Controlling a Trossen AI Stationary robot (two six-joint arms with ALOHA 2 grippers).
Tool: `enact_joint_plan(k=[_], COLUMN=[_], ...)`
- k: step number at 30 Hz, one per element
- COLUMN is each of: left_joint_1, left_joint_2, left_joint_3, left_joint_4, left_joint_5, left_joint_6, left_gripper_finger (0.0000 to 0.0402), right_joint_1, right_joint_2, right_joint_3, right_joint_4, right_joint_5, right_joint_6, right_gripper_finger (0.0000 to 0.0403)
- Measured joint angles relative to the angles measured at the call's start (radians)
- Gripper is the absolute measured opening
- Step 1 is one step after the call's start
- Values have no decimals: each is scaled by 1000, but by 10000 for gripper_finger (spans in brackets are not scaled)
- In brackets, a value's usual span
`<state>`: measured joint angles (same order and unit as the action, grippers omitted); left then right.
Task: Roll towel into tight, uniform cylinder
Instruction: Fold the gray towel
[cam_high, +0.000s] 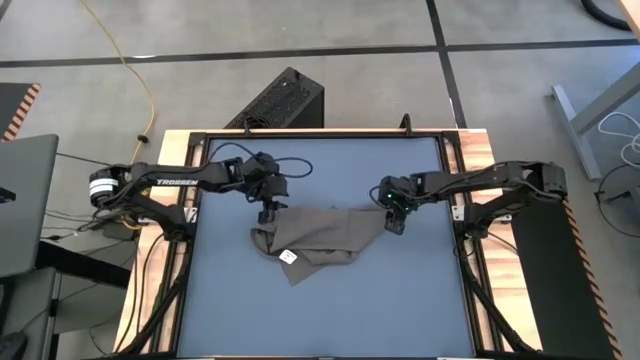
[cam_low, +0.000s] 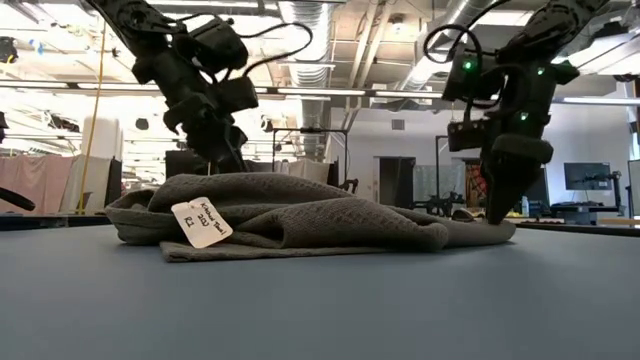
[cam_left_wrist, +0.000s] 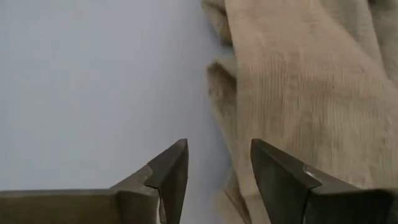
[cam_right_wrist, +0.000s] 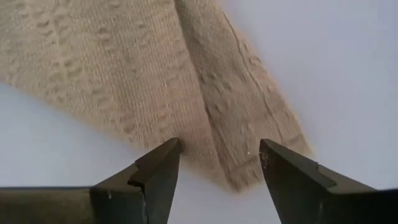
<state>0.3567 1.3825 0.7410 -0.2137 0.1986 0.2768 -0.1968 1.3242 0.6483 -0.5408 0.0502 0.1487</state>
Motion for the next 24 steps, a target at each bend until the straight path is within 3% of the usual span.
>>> enact_joint_plan(k=[9, 17, 21, 24], left_joint_1=[0, 1, 0, -6], left_joint_2=[142, 111, 100, 106], left_joint_3=[0, 0, 0, 0], left_joint_4=[30, 23, -19, -49], left_joint_5=[149, 196, 219, 242], left_joint_6=[6, 37, 46, 50], left_gripper_finger=[163, 158, 114, 52], right_joint_1=[24, 25, 24, 24], right_joint_2=[101, 99, 95, 95], right_joint_3=[4, 2, 2, 1], right_joint_4=[3, 3, 2, 2], right_joint_5=[1, 1, 2, 1], right_joint_6=[9, 16, 18, 19], right_gripper_finger=[249, 249, 249, 242])
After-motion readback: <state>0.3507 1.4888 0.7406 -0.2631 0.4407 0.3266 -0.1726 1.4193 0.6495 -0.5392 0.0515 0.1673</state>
